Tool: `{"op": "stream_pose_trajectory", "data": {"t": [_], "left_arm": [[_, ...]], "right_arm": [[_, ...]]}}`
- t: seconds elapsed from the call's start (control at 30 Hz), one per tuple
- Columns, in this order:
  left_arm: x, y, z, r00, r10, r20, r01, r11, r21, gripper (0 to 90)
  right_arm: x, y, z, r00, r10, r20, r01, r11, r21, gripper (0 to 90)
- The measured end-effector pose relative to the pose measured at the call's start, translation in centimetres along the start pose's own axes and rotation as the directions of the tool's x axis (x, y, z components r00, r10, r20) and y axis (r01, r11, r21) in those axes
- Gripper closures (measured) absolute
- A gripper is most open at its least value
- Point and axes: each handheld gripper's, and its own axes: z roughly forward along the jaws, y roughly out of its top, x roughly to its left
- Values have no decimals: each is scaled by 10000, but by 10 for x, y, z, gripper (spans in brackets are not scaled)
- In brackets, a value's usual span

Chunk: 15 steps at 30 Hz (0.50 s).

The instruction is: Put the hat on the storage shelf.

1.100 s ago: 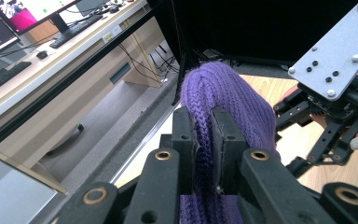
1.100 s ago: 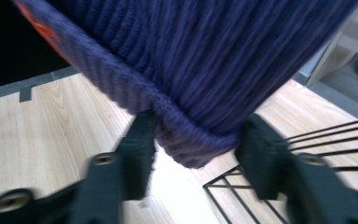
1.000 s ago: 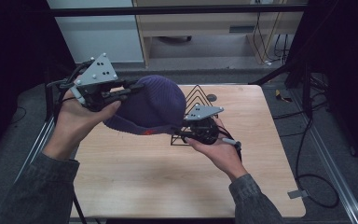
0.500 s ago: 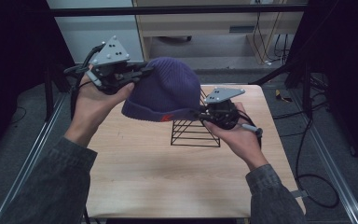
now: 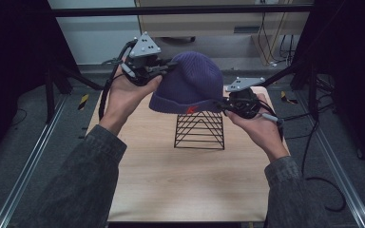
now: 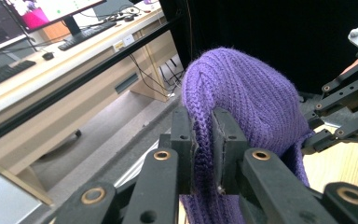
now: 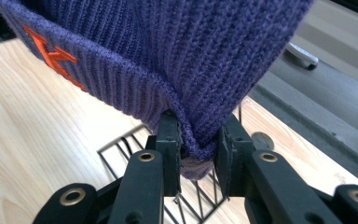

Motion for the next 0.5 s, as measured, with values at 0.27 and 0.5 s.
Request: {"op": "stream_pose_trajectory", "data": {"t": [0.27,0.5], "left_arm": [[4,-7,20,9997,-256,25,256,9996,-73,801],[1,-13,32,9994,-331,123,331,9994,55,801]], "right_arm": [[-10,-6,5,9996,34,289,-42,9996,277,734],[-15,-15,6,9996,86,279,-100,9986,512,734]]}}
